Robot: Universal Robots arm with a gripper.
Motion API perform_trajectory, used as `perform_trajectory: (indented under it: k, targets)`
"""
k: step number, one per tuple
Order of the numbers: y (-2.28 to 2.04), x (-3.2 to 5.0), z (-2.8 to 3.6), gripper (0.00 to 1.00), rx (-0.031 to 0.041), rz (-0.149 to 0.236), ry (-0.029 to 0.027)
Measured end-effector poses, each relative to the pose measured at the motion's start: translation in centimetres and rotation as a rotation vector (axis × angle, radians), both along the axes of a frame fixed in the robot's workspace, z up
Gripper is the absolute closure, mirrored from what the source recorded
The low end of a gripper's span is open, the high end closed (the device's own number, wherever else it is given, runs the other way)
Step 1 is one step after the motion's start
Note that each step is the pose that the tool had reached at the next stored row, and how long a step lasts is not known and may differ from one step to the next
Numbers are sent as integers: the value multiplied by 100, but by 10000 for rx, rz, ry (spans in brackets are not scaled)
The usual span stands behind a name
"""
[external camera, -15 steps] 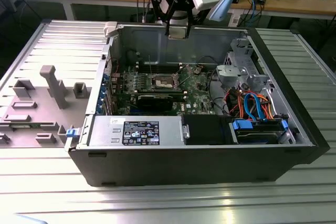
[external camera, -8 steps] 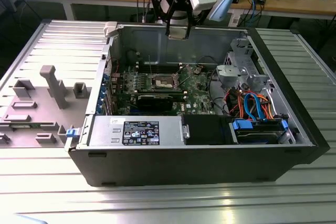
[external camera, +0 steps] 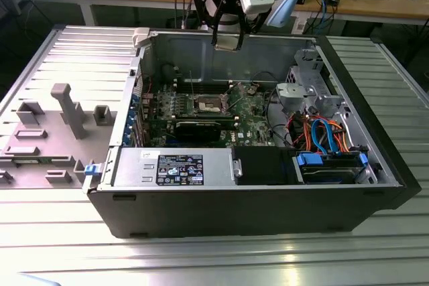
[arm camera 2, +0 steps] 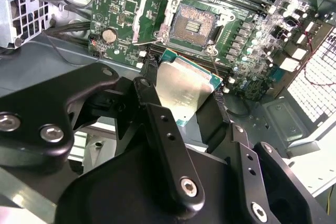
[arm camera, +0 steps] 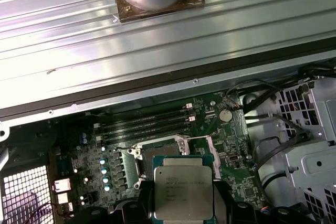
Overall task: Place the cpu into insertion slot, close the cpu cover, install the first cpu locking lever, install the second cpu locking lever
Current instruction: 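Place the cpu into insertion slot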
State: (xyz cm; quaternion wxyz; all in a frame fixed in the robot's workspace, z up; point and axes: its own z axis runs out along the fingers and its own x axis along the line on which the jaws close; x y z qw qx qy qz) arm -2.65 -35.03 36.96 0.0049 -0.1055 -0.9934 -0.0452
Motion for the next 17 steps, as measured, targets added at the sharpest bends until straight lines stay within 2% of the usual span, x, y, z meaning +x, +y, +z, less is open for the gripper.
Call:
perform_trajectory:
  k: [5,10,17]
  targets:
    - [0,0,0,46,0,-57,0]
    - [0,0,-1,46,0,-284,0]
    - [0,0,-1,46,0,-303,0]
